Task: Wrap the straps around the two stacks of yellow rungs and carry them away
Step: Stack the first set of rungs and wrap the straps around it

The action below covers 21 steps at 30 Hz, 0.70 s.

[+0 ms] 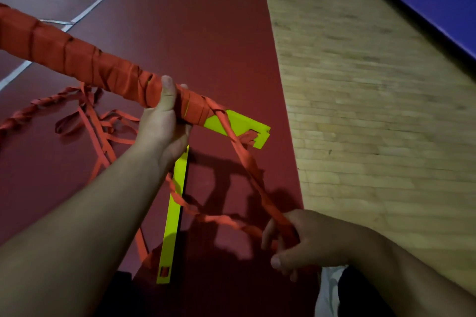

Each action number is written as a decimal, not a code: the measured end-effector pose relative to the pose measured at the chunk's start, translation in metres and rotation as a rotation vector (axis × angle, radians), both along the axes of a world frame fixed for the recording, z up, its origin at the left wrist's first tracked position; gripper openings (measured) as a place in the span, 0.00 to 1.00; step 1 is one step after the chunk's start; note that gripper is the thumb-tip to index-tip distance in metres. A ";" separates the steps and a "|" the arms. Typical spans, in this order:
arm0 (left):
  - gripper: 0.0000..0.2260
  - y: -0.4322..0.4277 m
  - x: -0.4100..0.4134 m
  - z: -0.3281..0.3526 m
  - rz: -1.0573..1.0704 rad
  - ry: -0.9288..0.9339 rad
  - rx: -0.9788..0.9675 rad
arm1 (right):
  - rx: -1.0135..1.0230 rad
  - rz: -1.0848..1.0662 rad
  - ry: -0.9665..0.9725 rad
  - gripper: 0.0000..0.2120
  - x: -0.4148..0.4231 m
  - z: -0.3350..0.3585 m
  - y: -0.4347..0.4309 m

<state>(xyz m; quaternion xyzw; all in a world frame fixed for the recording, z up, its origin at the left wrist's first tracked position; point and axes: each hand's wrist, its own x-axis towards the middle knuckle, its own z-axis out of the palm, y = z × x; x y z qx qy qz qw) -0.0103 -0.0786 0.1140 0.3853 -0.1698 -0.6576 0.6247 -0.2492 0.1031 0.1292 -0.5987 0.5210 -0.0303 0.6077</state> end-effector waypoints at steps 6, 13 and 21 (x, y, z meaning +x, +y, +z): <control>0.28 0.009 -0.005 0.020 0.005 0.120 0.004 | -0.083 0.081 0.105 0.09 0.016 0.009 0.012; 0.24 0.019 -0.017 0.101 0.041 0.277 -0.031 | -0.131 0.179 0.370 0.17 0.019 0.003 0.032; 0.21 0.055 -0.029 0.194 -0.056 0.285 -0.202 | -0.137 0.239 0.950 0.17 -0.002 0.054 0.022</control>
